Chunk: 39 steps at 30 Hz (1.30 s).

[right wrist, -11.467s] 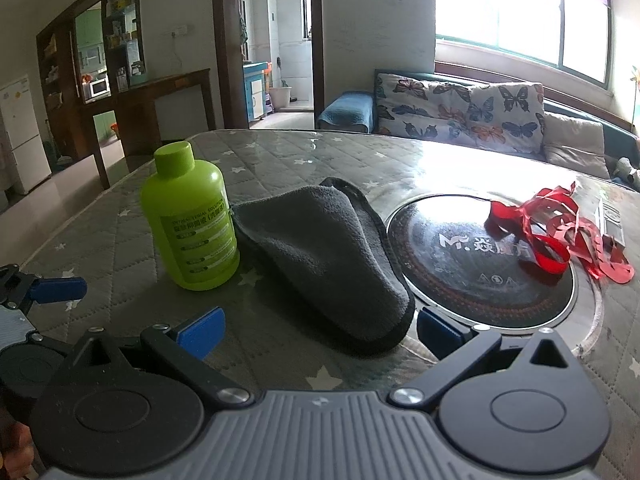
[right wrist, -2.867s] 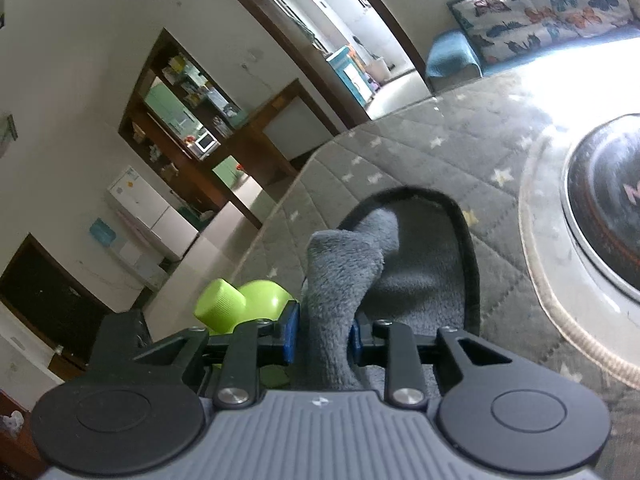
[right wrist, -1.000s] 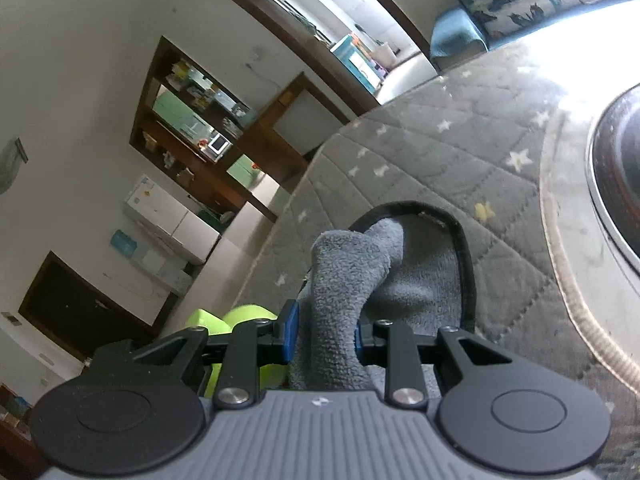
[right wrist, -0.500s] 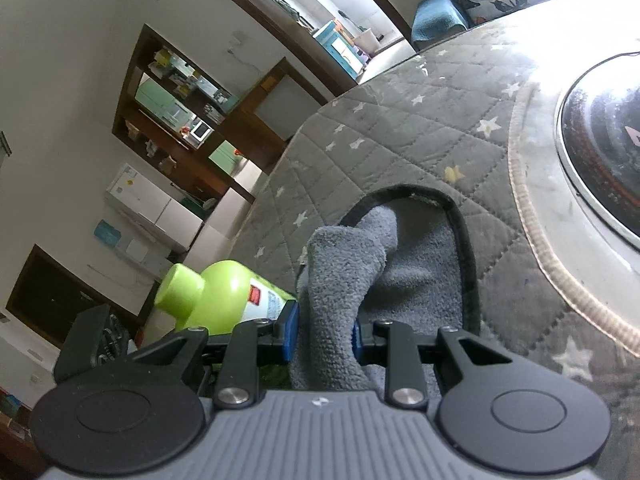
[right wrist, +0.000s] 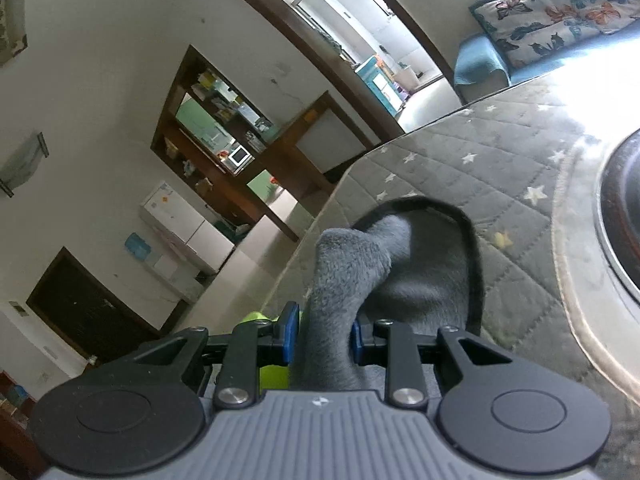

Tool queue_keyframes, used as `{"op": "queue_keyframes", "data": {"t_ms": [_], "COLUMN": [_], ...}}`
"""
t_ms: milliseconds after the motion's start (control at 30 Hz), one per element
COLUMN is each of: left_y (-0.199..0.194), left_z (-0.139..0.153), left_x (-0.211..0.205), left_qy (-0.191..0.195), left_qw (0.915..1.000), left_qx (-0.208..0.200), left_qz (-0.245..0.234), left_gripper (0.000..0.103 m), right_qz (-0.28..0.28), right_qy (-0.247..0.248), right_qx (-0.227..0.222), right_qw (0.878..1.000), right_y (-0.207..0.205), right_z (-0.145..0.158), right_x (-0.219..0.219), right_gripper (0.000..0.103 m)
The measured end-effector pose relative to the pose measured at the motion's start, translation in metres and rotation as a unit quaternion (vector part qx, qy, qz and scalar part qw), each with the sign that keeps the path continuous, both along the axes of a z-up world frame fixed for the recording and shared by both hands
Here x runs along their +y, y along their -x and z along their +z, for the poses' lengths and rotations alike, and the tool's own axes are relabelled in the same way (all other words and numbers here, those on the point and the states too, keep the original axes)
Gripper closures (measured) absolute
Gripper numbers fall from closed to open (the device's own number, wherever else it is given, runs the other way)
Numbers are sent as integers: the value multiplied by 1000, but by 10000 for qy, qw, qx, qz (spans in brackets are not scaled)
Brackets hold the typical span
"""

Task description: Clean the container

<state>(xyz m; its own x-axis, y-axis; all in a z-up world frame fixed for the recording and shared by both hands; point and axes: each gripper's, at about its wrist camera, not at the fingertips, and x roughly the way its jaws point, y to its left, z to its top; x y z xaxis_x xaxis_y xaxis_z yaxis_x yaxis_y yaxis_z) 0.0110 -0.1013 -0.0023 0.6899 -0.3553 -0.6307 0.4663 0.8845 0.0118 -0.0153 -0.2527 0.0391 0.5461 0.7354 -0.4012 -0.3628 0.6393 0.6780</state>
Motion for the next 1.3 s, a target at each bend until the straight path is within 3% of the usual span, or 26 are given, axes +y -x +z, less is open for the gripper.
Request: {"op": "queue_keyframes", "data": {"t_ms": [300, 800, 933, 1300], "left_y": [0, -1, -2, -2], "left_z": [0, 0, 1, 1], "left_x": [-1, -1, -1, -1], "left_qy": [-5, -5, -5, -4], "left_qw": [10000, 10000, 10000, 10000], "left_qx": [-2, -4, -4, -5], "left_qz": [10, 20, 21, 21], "left_gripper": [0, 0, 0, 0], "right_qz": [84, 17, -37, -128], "right_qy": [-78, 273, 387, 1226], "right_qx": [152, 544, 334, 19], "right_qw": [9998, 9981, 9987, 9924], "right_y": [-24, -18, -15, 1], "right_z": [-7, -28, -15, 8], "right_x": [4, 2, 4, 13], "right_gripper": [77, 75, 65, 63]}}
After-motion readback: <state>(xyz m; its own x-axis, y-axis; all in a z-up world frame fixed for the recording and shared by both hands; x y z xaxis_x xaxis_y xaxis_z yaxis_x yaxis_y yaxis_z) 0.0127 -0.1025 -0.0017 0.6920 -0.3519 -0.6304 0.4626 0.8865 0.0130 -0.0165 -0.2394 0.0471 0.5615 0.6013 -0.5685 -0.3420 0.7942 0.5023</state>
